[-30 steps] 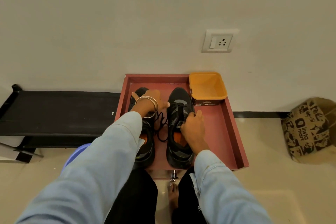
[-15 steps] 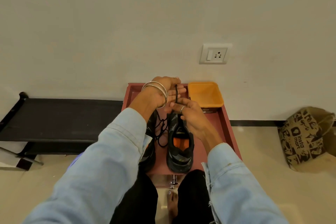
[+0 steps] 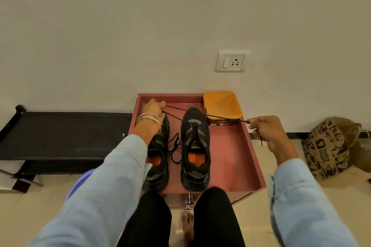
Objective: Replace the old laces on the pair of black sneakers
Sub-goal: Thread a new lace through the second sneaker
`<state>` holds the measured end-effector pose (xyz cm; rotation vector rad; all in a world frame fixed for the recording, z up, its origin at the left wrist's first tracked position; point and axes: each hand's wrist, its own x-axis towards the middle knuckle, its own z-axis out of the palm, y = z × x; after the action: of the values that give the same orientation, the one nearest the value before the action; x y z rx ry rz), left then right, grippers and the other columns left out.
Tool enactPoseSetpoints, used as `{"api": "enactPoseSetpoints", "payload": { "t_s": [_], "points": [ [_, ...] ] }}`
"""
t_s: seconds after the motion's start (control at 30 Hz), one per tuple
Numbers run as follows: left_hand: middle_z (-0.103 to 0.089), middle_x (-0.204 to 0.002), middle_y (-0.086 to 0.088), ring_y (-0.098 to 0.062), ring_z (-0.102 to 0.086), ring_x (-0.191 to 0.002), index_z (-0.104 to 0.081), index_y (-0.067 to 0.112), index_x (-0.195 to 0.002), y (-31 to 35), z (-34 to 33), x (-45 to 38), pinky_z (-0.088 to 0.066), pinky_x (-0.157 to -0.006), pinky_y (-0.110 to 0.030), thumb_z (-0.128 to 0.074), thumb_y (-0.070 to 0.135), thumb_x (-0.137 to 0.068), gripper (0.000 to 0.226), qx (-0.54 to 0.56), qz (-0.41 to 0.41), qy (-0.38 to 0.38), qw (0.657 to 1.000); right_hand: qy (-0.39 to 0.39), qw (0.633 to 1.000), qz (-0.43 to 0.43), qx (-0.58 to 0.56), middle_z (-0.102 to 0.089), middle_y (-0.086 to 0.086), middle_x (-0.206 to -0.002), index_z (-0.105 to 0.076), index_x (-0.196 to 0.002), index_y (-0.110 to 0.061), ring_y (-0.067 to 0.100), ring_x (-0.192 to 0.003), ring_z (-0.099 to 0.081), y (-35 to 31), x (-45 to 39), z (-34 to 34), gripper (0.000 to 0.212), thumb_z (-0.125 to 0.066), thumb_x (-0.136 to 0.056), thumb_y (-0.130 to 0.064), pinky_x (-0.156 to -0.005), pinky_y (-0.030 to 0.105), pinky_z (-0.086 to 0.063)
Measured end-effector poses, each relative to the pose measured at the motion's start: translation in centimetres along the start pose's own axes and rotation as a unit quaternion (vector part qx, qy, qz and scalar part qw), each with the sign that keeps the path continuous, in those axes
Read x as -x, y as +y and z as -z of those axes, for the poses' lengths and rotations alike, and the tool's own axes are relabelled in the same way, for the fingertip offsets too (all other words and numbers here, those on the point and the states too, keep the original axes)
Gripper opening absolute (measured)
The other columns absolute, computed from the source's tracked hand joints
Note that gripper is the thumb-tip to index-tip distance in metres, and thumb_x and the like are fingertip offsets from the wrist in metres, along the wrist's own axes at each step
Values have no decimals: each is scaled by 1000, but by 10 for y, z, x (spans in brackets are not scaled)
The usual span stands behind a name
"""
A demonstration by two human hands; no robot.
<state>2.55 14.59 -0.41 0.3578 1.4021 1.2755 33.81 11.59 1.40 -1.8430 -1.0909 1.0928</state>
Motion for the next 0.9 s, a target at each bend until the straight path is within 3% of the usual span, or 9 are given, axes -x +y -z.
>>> {"api": "enactPoseSetpoints", "payload": {
  "t_s": [0.07, 0.13, 0.27, 0.4, 0.53, 0.6, 0.67, 0.8, 0.9],
  "points": [
    [-40, -144, -21, -34, -41, -132, -27, 12, -148, -11, 2, -9, -40, -103, -34, -54, 4, -91, 64, -76, 2, 13, 997, 24, 998, 40, 39, -64, 11, -85, -69, -99, 2, 16, -66, -51, -1, -3, 1, 22, -47, -94, 2, -60, 28, -43],
    [-42, -144, -14, -35, -44, -129, -27, 13, -148, -20, 1, -10, -39, -106, -43, -58, 10, -89, 66, -253, 0, -2, 968, -6, 997, 71, 36, -67, 12, -88, -67, -104, -2, 17, -68, -55, -8, -2, -7, 22, -48, -94, 3, -68, 30, -47],
    [-58, -126, -14, -33, -57, -114, -54, 15, -131, -25, -16, 14, -46, -100, -43, -66, 24, -85, 48, -568, -90, -6, 818, -114, 988, 102, 5, -70, 14, -76, -63, -93, 0, 16, -47, -60, -30, 9, -42, 4, -62, -89, 0, -56, 24, -51],
    [-55, -125, -7, -20, -50, -115, -61, 23, -124, -21, -36, 35, -38, -101, -32, -74, 25, -79, 47, -529, -360, -156, 752, -149, 978, 142, -16, -65, 6, -64, -68, -75, -11, 9, -47, -54, -49, 23, -79, 12, -70, -85, -6, -49, 19, -47],
    [-72, -97, -4, -8, -65, -85, -71, 13, -104, -17, -43, 46, -49, -82, -20, -74, 12, -78, 26, -370, -358, -157, 843, -179, 970, 154, -66, -66, 5, -63, -71, -81, -13, 8, -54, -58, -58, 23, -89, 18, -62, -90, -1, -57, 19, -53],
    [-74, -87, -7, -6, -66, -72, -73, 11, -97, -12, -39, 45, -53, -72, -16, -75, 11, -78, 19, -357, -358, -142, 851, -194, 966, 152, -74, -68, 10, -69, -71, -87, -8, 10, -57, -64, -58, 21, -89, 18, -59, -90, 5, -62, 21, -57],
    [-74, -86, -4, -4, -63, -71, -75, 12, -94, -5, -32, 42, -50, -71, -11, -74, 13, -79, 15, -416, -425, -132, 793, -195, 967, 140, -80, -69, 14, -72, -68, -91, 0, 13, -57, -66, -56, 21, -90, 7, -63, -87, 4, -59, 23, -57],
    [-66, -90, -3, -19, -59, -86, -73, 23, -103, -2, -26, 35, -47, -76, -32, -67, 28, -84, 20, -579, -478, -97, 654, -153, 978, 116, -77, -68, 9, -65, -69, -76, -4, 11, -49, -59, -47, 19, -98, 8, -72, -83, -2, -48, 20, -50],
    [-64, -98, -1, -20, -55, -94, -70, 28, -109, -19, -28, 32, -46, -79, -38, -69, 35, -80, 30, -597, -450, -99, 657, -151, 980, 100, -81, -67, 9, -63, -70, -73, -8, 12, -51, -58, -36, 16, -105, 14, -69, -85, -2, -50, 20, -50]
  ]
}}
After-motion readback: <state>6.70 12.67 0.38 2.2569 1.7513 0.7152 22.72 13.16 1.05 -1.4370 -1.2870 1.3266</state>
